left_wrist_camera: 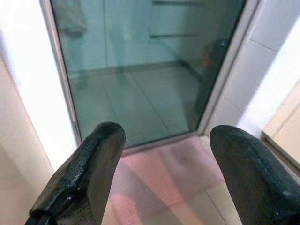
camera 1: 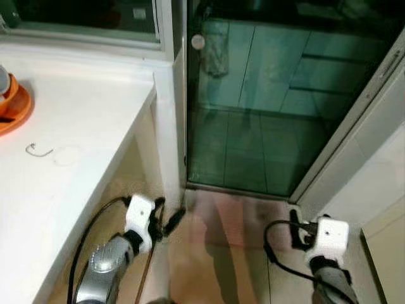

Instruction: Restocking fridge

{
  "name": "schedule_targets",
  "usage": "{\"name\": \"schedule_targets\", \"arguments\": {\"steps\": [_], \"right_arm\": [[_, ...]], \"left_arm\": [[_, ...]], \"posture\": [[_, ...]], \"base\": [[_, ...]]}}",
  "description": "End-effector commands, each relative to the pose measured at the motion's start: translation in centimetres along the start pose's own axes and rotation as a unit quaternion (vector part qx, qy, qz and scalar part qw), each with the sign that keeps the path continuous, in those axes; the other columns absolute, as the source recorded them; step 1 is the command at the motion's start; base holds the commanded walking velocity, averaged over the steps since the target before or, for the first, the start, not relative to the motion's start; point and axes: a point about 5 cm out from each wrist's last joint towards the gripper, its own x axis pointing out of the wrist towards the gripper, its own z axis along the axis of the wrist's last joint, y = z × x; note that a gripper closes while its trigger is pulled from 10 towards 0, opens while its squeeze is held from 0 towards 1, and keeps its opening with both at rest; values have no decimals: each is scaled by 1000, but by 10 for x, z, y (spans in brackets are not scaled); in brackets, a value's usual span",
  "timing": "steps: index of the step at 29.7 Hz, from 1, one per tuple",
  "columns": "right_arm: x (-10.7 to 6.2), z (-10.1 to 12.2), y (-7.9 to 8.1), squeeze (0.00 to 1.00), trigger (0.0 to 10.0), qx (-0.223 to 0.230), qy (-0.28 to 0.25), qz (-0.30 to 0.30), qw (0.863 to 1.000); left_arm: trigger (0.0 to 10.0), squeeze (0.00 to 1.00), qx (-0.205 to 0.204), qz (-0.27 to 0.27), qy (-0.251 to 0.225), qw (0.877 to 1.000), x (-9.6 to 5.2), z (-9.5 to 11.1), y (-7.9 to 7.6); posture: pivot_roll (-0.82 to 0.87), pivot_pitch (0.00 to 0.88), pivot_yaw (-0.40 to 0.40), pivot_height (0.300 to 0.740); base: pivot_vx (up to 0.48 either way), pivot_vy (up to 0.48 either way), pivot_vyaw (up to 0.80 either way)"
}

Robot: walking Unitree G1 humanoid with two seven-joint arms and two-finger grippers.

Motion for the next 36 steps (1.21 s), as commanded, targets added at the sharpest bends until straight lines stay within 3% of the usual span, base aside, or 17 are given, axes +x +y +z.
{"name": "schedule_targets", "arguments": {"steps": [1,13,29,36], "right_arm": [[2,9,3,0,10000,3,-10,-4,1000],[18,19,-6,0,10000,-5,-20,-28,999],[35,21,-7,0,10000,-8,-16,-32,999],[39,22,-6,0,10000,-7,-16,-30,999]], "left_arm": [[10000,0,-13,-6,6,1000,6,-1,-4],[10000,0,-7,-52,-20,998,40,20,-31],[10000,0,1,-30,-38,999,55,36,-19],[10000,0,6,-32,-44,999,59,37,-22]], "posture": [[11,0,-11,740],[-4,0,4,740],[13,0,5,740],[9,0,-2,740]], "base": [[0,0,0],[0,0,0],[-132,0,0],[-264,0,0]]}}
